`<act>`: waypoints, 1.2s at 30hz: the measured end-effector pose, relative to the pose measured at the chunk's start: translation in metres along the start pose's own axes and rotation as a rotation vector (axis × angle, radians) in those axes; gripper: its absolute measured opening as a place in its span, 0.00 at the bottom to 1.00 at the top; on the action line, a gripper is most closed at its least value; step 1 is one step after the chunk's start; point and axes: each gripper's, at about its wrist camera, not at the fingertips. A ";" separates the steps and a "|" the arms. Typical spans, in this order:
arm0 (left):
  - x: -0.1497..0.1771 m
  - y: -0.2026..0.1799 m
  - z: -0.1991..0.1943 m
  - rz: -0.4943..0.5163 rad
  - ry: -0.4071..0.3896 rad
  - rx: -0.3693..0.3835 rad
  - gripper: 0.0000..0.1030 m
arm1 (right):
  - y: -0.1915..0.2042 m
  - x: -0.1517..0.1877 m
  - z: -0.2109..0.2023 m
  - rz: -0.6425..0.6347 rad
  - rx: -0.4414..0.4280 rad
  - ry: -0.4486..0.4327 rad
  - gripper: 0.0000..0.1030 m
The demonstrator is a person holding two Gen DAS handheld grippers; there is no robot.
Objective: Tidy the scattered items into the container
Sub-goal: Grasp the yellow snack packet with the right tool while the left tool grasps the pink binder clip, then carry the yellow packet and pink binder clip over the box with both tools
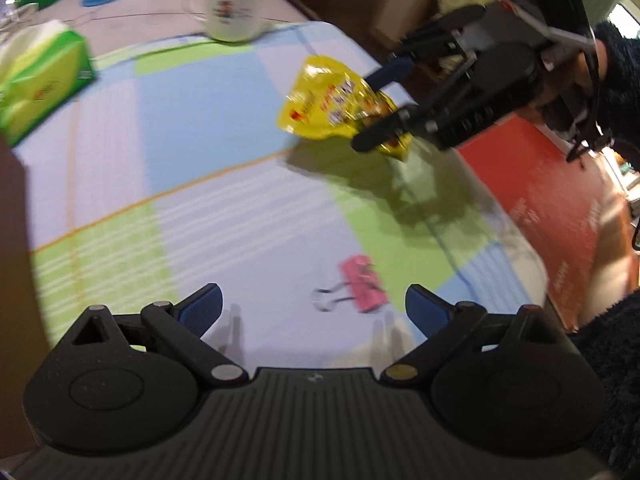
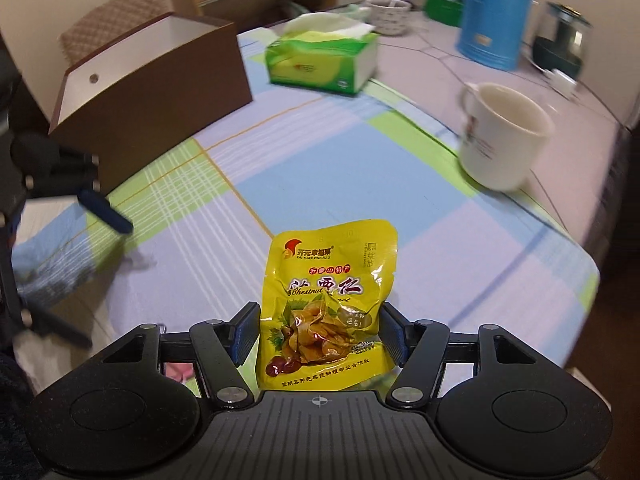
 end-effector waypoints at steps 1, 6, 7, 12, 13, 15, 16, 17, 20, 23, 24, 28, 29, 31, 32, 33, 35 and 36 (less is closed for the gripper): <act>0.001 -0.004 0.005 0.009 0.004 0.008 0.91 | 0.000 0.002 -0.004 0.011 0.006 -0.001 0.61; 0.004 -0.020 0.028 0.075 0.015 0.030 0.80 | -0.001 0.012 -0.025 0.070 0.026 -0.016 0.61; 0.004 -0.022 0.032 0.088 0.020 0.026 0.79 | -0.002 0.014 -0.028 0.082 0.031 -0.019 0.61; 0.005 -0.024 0.048 0.103 0.029 0.018 0.56 | 0.000 0.026 -0.041 0.121 0.058 -0.021 0.61; 0.004 -0.025 0.049 0.113 0.023 0.016 0.51 | 0.000 0.029 -0.043 0.130 0.062 -0.020 0.61; 0.002 -0.028 0.051 0.139 0.014 -0.008 0.32 | 0.002 0.033 -0.046 0.139 0.068 -0.017 0.61; 0.002 -0.029 0.051 0.141 0.015 -0.007 0.27 | 0.004 0.034 -0.048 0.140 0.069 -0.018 0.61; 0.001 -0.028 0.050 0.138 0.017 -0.003 0.22 | 0.005 0.035 -0.050 0.142 0.071 -0.019 0.61; 0.002 -0.029 0.049 0.144 0.025 0.003 0.17 | 0.010 0.038 -0.055 0.144 0.073 -0.028 0.61; 0.005 -0.033 0.043 0.164 0.026 -0.007 0.12 | 0.015 0.040 -0.059 0.146 0.076 -0.034 0.61; 0.006 -0.034 0.040 0.165 0.024 -0.008 0.09 | 0.017 0.040 -0.060 0.147 0.076 -0.035 0.61; 0.007 -0.035 0.030 0.161 0.003 -0.020 0.04 | 0.026 0.043 -0.063 0.143 0.074 -0.042 0.61; 0.008 -0.036 0.028 0.161 -0.001 -0.024 0.03 | 0.029 0.043 -0.064 0.142 0.075 -0.045 0.61; 0.010 -0.037 0.022 0.161 -0.010 -0.029 0.00 | 0.033 0.044 -0.067 0.141 0.076 -0.049 0.61; 0.011 -0.037 0.019 0.160 -0.014 -0.031 0.00 | 0.035 0.045 -0.068 0.140 0.077 -0.052 0.61; 0.013 -0.038 0.015 0.159 -0.017 -0.032 0.00 | 0.037 0.045 -0.069 0.140 0.078 -0.055 0.61; 0.017 -0.039 0.008 0.156 -0.025 -0.035 0.00 | 0.042 0.046 -0.072 0.141 0.081 -0.060 0.61; 0.019 -0.039 0.005 0.154 -0.030 -0.036 0.00 | 0.044 0.047 -0.073 0.141 0.082 -0.062 0.61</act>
Point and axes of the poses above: each gripper's, at about its wrist camera, not at the fingertips, and z roughly the way its jaws point, y to its left, x to its underside, and after that the axes turned 5 degrees about x, right-handed
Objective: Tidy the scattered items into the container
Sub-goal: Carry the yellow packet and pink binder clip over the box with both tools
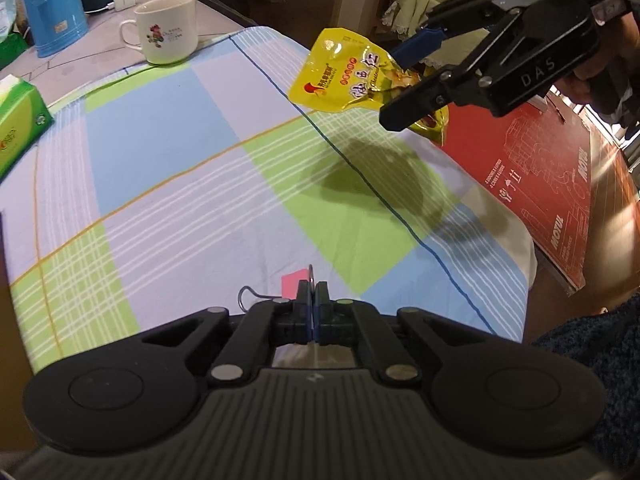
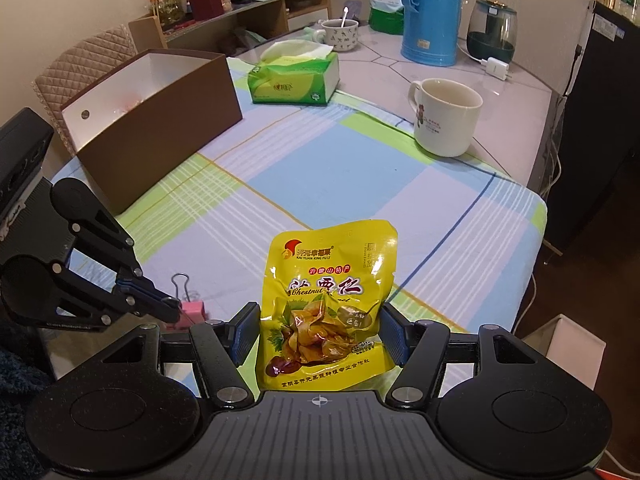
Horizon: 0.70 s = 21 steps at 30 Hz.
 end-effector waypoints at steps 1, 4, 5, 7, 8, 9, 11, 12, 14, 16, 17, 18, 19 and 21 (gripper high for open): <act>0.002 0.000 -0.003 -0.002 -0.004 -0.002 0.00 | 0.002 0.001 -0.001 0.000 0.000 -0.001 0.61; 0.007 -0.001 -0.014 -0.008 -0.017 -0.009 0.00 | 0.008 0.005 -0.005 0.002 0.002 -0.005 0.61; 0.008 -0.001 -0.017 -0.010 -0.019 -0.013 0.00 | 0.009 0.006 -0.005 0.004 0.002 -0.005 0.61; 0.011 -0.001 -0.023 -0.014 -0.025 -0.021 0.00 | 0.013 0.007 -0.007 0.004 0.002 -0.006 0.61; 0.012 -0.002 -0.027 -0.014 -0.030 -0.025 0.00 | 0.016 0.008 -0.008 0.002 0.001 -0.005 0.61; 0.013 -0.002 -0.030 -0.013 -0.035 -0.029 0.00 | 0.018 0.009 -0.009 0.000 0.000 -0.006 0.61; 0.014 -0.002 -0.037 -0.014 -0.046 -0.036 0.00 | 0.022 0.009 -0.010 -0.004 -0.001 -0.008 0.61; 0.015 -0.002 -0.040 -0.014 -0.052 -0.040 0.00 | 0.024 0.009 -0.010 -0.005 -0.001 -0.009 0.61; 0.017 -0.002 -0.048 -0.016 -0.064 -0.046 0.00 | 0.028 0.008 -0.011 -0.009 -0.003 -0.011 0.61; 0.018 -0.001 -0.056 -0.017 -0.078 -0.055 0.00 | 0.033 0.007 -0.011 -0.012 -0.004 -0.014 0.61; 0.018 0.000 -0.061 -0.017 -0.086 -0.060 0.00 | 0.035 0.007 -0.011 -0.015 -0.004 -0.015 0.61; 0.019 0.000 -0.065 -0.017 -0.093 -0.065 0.00 | 0.037 0.006 -0.012 -0.017 -0.004 -0.016 0.61; 0.019 0.002 -0.069 -0.017 -0.101 -0.071 0.00 | 0.040 0.005 -0.012 -0.019 -0.004 -0.017 0.61; 0.019 0.006 -0.078 -0.019 -0.115 -0.085 0.00 | 0.044 0.003 -0.011 -0.025 -0.004 -0.019 0.61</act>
Point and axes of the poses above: each gripper's, at about its wrist camera, not at the fingertips, and z roughly the way its jaws point, y to its left, x to its underside, and after that the axes turned 5 degrees about x, right-handed
